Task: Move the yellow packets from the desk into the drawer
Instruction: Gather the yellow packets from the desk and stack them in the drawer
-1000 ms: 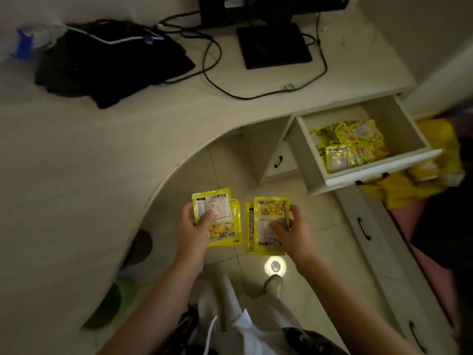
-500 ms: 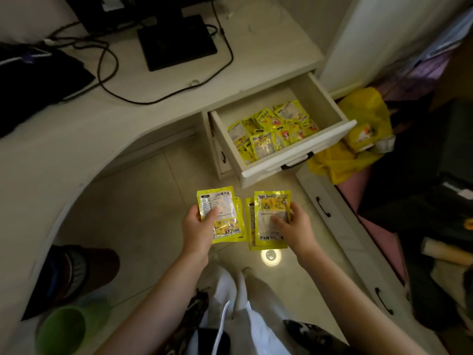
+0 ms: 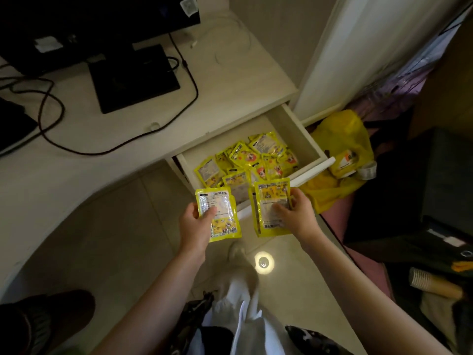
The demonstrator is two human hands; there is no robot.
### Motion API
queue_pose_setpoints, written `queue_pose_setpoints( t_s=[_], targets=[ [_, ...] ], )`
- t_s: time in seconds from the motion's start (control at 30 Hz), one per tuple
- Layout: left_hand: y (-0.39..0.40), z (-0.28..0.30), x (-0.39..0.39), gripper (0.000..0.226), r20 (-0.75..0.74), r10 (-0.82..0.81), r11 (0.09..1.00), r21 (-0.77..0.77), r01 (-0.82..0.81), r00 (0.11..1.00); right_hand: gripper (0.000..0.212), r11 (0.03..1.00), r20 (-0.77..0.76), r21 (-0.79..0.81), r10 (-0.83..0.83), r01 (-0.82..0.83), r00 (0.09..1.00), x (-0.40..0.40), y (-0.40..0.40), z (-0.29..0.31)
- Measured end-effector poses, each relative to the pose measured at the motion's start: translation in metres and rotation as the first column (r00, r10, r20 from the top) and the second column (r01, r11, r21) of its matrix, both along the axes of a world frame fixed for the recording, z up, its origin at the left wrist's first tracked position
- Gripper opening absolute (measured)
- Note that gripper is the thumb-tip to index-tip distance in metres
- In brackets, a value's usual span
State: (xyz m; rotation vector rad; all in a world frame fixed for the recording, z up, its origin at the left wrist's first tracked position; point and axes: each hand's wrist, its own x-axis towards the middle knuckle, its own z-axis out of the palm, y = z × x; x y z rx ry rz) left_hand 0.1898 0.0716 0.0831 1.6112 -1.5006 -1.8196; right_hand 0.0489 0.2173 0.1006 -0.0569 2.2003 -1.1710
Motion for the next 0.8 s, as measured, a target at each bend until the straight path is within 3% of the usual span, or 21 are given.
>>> queue_pose_setpoints(
  t_s=[0.27, 0.5, 0.8],
  targets=[
    [-0.047, -0.019, -0.069, 0.012, 0.048, 0.038, 0.999, 0.02, -0.039, 0.998, 0.029, 0.989, 0.008, 0.081, 0.121, -0.121, 0.993, -0.086, -0.055, -0.014],
    [-0.054, -0.055, -0.105, 0.011, 0.171, 0.087, 0.996, 0.006, -0.089, 0.981, 0.036, 0.972, 0.122, 0.085, 0.206, -0.217, 0.971, -0.146, -0.089, -0.03],
    [-0.033, -0.093, -0.125, 0.018, 0.391, 0.159, 0.985, 0.001, -0.173, 0.907, 0.032, 0.857, 0.198, 0.221, 0.427, -0.465, 0.882, -0.202, -0.091, -0.072]
  ],
)
